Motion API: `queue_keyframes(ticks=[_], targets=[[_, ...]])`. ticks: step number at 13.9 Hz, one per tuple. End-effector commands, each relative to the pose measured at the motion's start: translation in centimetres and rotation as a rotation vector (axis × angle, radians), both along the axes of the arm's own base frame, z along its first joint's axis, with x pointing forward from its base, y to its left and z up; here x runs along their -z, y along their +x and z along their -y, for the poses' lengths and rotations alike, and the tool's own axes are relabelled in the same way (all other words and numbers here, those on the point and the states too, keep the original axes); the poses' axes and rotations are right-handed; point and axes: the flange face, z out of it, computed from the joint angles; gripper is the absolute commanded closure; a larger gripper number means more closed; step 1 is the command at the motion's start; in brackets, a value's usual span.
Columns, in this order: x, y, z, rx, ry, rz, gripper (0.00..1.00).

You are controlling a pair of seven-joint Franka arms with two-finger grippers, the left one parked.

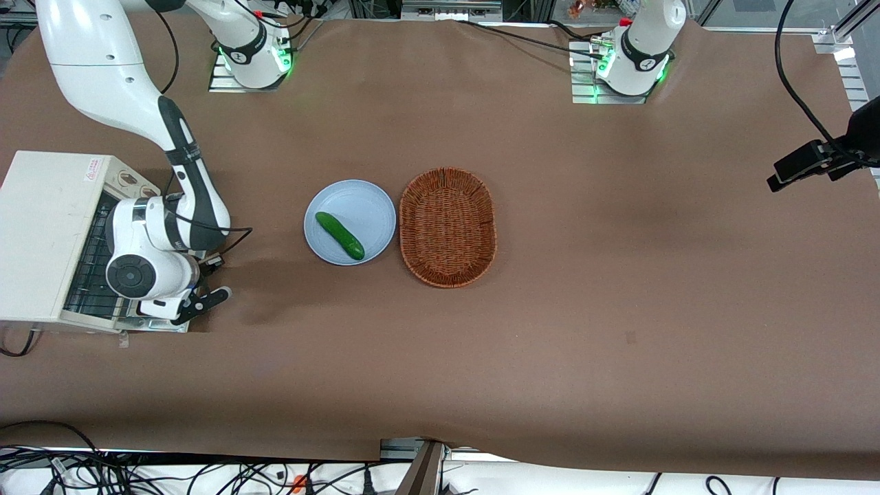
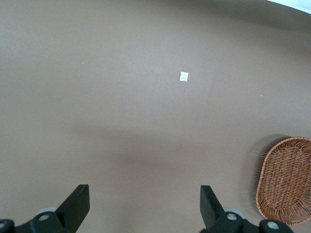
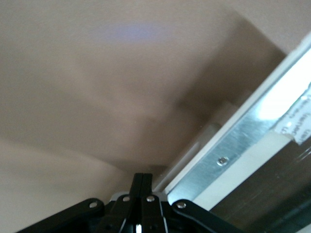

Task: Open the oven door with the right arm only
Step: 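Swing the door down open with the right gripper, lowering it flat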

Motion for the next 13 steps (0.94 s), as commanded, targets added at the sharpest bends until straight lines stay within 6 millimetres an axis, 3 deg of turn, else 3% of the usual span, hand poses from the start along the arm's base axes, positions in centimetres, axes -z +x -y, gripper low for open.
queue_keyframes(ticks=[1, 6, 8, 11, 12, 13], targets=[[0.4, -1.7, 5.0, 0.145, -0.036, -0.066, 1.0], [-1.0, -1.8, 2.1, 0.401, -0.029, -0.13, 1.0], [-1.9, -1.4, -0.1, 0.408, -0.021, -0.138, 1.0], [-4.0, -0.5, -1.2, 0.395, -0.021, -0.136, 0.98], [-4.8, -0.1, -1.2, 0.394, -0.019, -0.13, 0.69], [-5.5, 0.1, -1.2, 0.39, -0.019, -0.127, 0.54]])
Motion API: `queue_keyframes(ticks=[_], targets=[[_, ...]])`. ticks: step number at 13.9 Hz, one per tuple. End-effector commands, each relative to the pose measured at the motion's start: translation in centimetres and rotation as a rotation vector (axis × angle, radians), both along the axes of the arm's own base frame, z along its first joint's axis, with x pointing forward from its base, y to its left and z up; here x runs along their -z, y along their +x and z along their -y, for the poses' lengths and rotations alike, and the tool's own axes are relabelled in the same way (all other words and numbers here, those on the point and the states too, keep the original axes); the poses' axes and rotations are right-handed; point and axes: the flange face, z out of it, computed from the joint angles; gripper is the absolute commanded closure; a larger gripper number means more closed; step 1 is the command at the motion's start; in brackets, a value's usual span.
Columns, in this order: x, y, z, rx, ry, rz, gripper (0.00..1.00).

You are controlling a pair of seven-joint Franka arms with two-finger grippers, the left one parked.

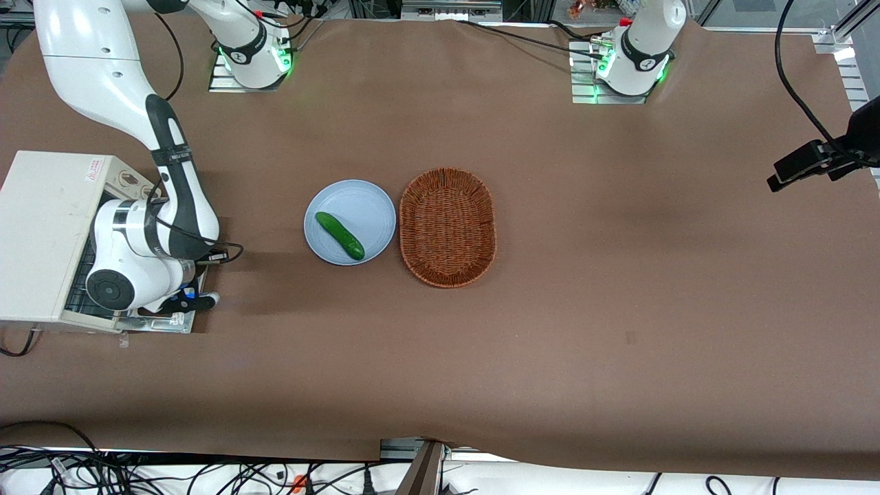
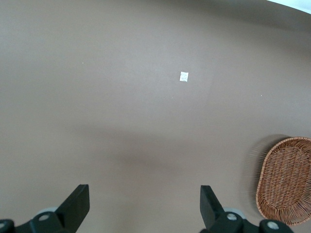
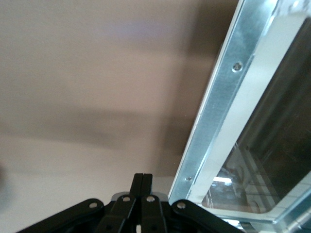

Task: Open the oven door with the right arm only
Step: 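Swing the door down open with the right gripper, lowering it flat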

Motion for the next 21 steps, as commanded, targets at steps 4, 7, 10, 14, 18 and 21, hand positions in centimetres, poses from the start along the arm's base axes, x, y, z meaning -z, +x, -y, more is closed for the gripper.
queue_keyframes(ticks=[4, 7, 10, 14, 18, 21], targets=[[-6.6, 0.3, 0.6, -0.015, 0.034, 0.017, 0.0], [-10.3, 0.2, 1.5, -0.063, 0.066, 0.047, 0.0], [-13.9, -0.2, 2.6, -0.044, 0.07, 0.068, 0.0], [-21.1, -0.4, 3.6, -0.006, 0.108, 0.01, 0.0], [-25.9, -1.3, 4.6, 0.031, 0.134, 0.065, 0.0], [-29.2, -2.3, 5.9, 0.065, 0.125, 0.141, 0.0]])
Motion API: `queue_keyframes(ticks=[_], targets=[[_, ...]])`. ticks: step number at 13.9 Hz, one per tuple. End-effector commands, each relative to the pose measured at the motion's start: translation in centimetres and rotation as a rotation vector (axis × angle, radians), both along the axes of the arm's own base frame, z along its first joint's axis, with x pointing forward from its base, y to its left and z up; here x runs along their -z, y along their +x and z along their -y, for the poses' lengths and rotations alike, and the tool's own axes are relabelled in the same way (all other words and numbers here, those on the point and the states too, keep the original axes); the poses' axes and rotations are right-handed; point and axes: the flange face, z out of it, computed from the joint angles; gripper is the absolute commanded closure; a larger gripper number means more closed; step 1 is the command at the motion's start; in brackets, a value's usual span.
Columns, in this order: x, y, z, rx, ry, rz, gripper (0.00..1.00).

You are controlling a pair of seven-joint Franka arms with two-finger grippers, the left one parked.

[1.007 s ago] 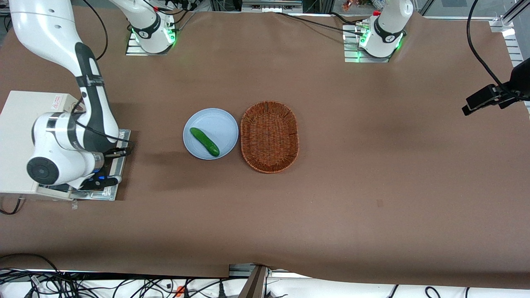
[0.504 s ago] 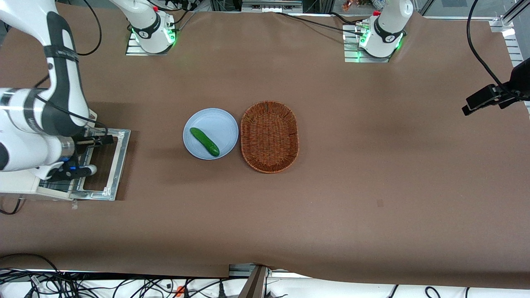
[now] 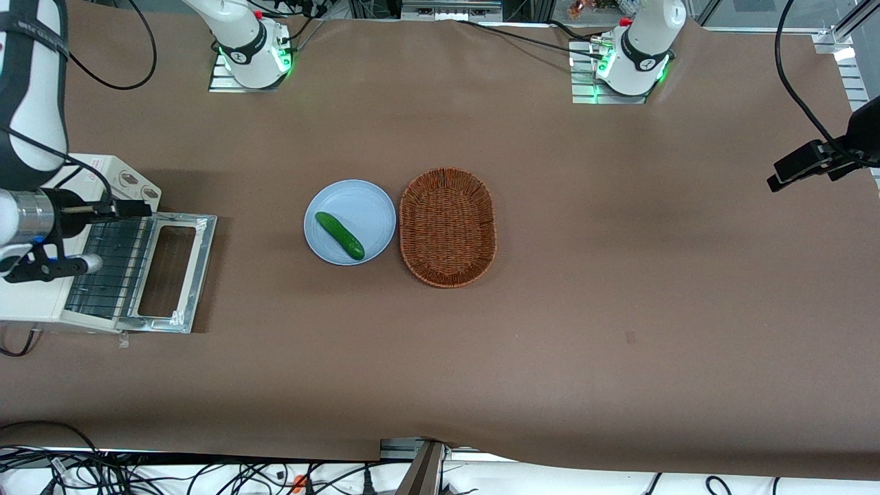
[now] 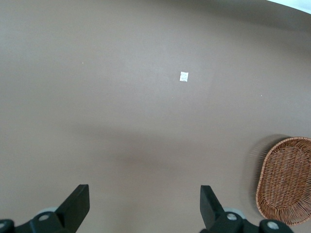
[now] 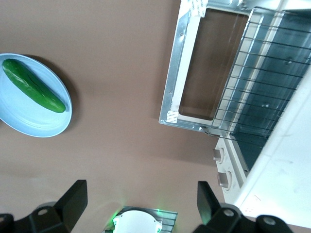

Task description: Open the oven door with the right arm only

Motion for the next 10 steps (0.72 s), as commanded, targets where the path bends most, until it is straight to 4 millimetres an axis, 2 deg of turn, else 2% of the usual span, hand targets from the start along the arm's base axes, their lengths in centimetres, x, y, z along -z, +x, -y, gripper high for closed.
queue_keyframes(ticks=[1, 5, 10], targets=[[-2.9, -1.8, 1.2, 0.051, 0.015, 0.072, 0.0], [-3.8, -4.5, 2.1, 0.07, 0.009, 0.182, 0.0], [-5.3, -6.0, 2.5, 0.088, -0.017, 0.28, 0.0]])
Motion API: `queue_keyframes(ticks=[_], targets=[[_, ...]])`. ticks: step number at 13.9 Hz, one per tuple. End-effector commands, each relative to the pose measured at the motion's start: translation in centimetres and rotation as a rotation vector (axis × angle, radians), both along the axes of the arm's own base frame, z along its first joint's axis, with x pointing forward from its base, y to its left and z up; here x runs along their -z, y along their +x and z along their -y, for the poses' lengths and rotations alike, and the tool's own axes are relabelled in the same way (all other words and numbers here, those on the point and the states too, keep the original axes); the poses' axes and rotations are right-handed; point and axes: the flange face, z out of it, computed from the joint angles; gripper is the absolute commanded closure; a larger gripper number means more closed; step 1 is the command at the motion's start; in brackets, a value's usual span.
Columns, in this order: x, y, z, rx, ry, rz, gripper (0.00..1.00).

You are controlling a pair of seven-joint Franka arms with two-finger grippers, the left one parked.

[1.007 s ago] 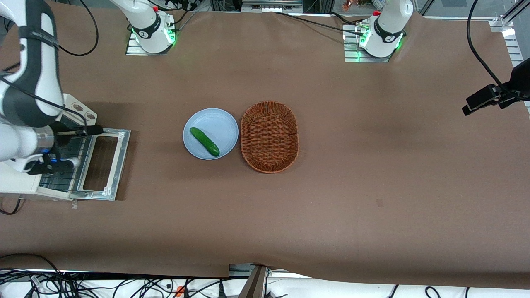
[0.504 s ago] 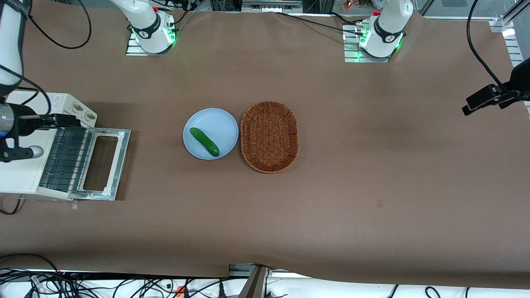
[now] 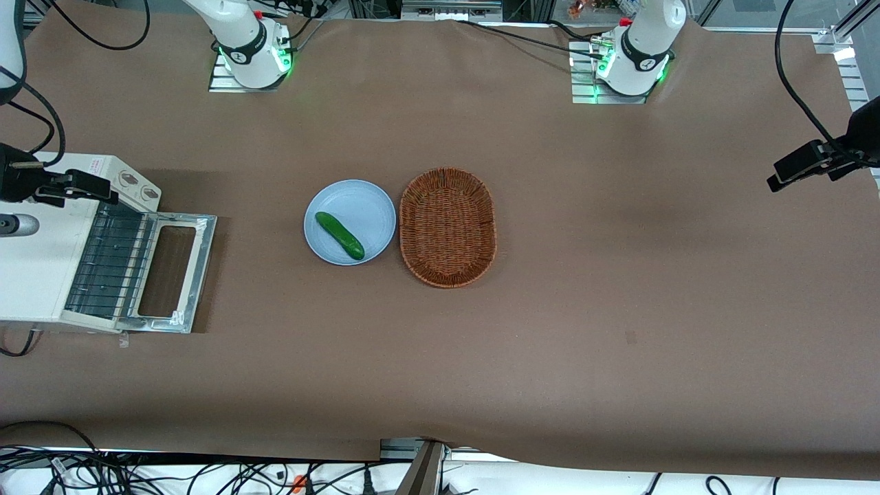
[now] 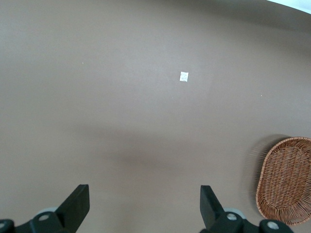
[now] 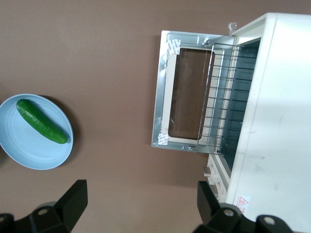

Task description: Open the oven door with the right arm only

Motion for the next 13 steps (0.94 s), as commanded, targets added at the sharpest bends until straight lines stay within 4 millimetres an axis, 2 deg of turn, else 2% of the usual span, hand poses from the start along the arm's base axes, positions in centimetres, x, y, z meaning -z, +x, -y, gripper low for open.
queue_keyframes(ticks=[1, 4, 6, 9, 13], targets=[[-1.1, -1.5, -0.1, 0.006, -0.027, 0.041, 0.0], [-2.6, -0.8, -0.4, -0.023, -0.049, 0.074, 0.0], [-3.6, 0.4, -1.7, -0.045, -0.055, 0.098, 0.0], [-3.8, 0.4, -2.4, -0.052, -0.055, 0.099, 0.0], [-3.8, 0.4, -2.3, -0.052, -0.055, 0.103, 0.0]])
